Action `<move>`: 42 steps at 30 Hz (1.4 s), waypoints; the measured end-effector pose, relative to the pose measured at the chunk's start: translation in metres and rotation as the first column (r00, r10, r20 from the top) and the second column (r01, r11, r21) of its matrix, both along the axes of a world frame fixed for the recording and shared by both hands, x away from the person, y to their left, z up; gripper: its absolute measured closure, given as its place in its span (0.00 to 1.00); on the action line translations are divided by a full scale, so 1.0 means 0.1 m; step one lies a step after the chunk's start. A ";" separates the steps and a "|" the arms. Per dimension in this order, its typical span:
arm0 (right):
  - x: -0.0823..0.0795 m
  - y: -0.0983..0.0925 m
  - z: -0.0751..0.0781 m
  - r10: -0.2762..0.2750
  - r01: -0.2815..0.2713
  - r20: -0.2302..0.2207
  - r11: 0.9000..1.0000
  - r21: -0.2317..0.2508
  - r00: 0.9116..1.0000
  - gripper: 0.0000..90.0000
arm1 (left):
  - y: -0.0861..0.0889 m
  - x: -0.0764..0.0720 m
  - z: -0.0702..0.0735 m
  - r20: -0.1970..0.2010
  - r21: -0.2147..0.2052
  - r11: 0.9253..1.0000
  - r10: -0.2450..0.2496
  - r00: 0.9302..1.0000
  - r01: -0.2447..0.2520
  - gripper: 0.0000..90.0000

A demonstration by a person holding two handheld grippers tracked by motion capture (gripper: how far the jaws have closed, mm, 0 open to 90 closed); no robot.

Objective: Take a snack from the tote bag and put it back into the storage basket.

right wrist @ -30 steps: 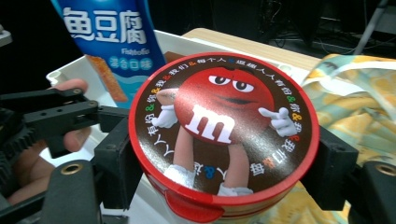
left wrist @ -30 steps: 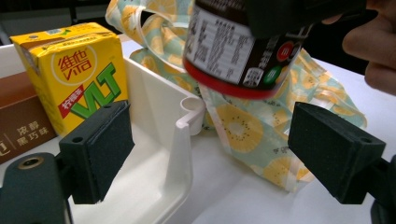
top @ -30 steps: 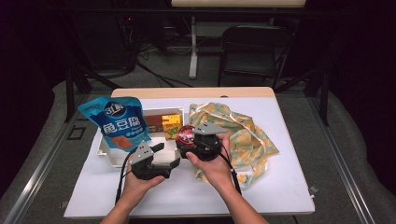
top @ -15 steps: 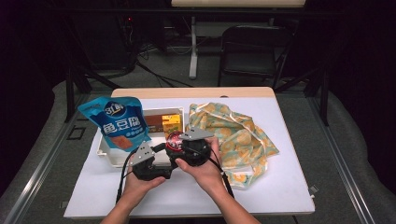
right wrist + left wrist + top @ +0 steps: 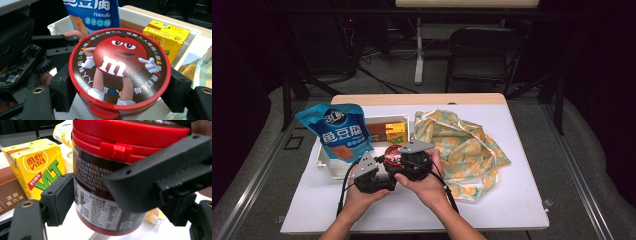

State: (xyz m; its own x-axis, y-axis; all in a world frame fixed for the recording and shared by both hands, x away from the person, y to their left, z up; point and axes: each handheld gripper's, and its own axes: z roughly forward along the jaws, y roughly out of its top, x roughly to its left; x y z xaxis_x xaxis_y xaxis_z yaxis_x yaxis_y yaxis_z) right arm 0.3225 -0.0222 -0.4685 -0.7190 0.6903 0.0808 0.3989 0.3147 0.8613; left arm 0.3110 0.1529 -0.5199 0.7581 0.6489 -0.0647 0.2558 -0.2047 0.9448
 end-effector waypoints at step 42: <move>0.04 -0.72 0.02 -0.103 0.098 0.037 0.989 0.108 0.994 0.19 | 0.38 0.21 -0.10 -0.105 -0.091 0.994 0.057 0.993 -0.067 0.28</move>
